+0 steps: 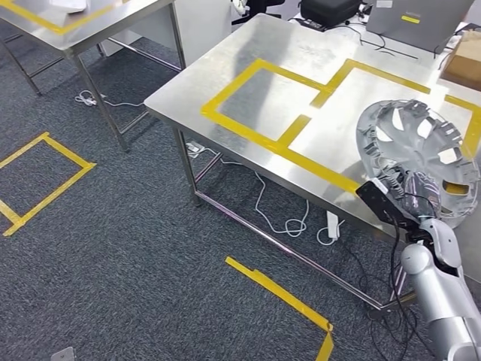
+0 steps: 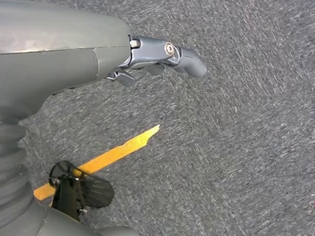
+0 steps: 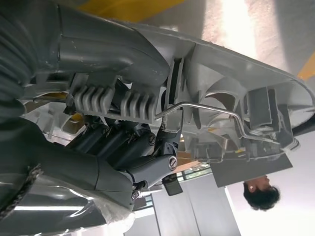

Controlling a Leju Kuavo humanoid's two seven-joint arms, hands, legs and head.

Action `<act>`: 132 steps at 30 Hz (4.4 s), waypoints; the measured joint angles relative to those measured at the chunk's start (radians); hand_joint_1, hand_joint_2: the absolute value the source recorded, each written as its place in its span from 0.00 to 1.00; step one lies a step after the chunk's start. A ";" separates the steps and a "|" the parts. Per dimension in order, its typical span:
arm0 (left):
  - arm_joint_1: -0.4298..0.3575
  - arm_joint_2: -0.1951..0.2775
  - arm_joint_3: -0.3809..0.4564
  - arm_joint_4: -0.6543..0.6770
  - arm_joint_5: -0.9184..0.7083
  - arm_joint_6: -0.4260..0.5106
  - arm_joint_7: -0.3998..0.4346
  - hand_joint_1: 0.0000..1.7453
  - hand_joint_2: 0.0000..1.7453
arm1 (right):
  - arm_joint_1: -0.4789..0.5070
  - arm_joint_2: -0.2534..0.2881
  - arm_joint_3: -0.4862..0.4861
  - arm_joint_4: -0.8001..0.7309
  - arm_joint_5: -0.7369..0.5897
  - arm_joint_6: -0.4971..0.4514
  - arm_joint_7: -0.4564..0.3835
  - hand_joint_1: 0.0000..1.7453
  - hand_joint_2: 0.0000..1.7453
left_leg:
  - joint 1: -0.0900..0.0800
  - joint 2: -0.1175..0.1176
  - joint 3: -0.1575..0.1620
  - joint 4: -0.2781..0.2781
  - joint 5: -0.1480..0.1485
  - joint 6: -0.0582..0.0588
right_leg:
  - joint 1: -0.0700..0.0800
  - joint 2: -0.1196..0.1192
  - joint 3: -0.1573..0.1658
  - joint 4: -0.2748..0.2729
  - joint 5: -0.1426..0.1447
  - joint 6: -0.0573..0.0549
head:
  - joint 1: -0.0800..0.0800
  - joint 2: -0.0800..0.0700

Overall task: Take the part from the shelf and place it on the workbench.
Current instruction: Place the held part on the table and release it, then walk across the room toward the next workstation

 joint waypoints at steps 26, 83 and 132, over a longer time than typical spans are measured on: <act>-0.001 0.004 -0.001 0.000 -0.007 -0.027 0.012 0.00 0.00 | 0.002 0.000 -0.045 0.050 0.004 -0.018 -0.019 0.00 0.00 | 0.010 0.001 0.009 0.037 -0.021 -0.030 | 0.001 0.001 0.010 -0.008 0.017 -0.024 | -0.001 0.000; 0.007 -0.003 0.046 0.000 0.034 0.006 0.096 0.00 0.00 | 0.023 0.181 -0.060 -0.350 -0.660 0.054 -0.098 0.00 0.00 | 0.012 0.002 -0.085 0.277 -0.142 -0.043 | 0.005 -0.001 0.021 -0.026 0.027 -0.038 | 0.000 0.000; 0.004 -0.004 0.058 0.001 0.036 0.013 0.101 0.00 0.00 | 0.027 0.181 -0.045 -0.359 -0.629 0.053 -0.113 0.00 0.00 | 0.006 0.006 0.024 -0.011 0.006 0.008 | 0.010 0.001 0.012 0.055 -0.016 -0.002 | 0.011 0.000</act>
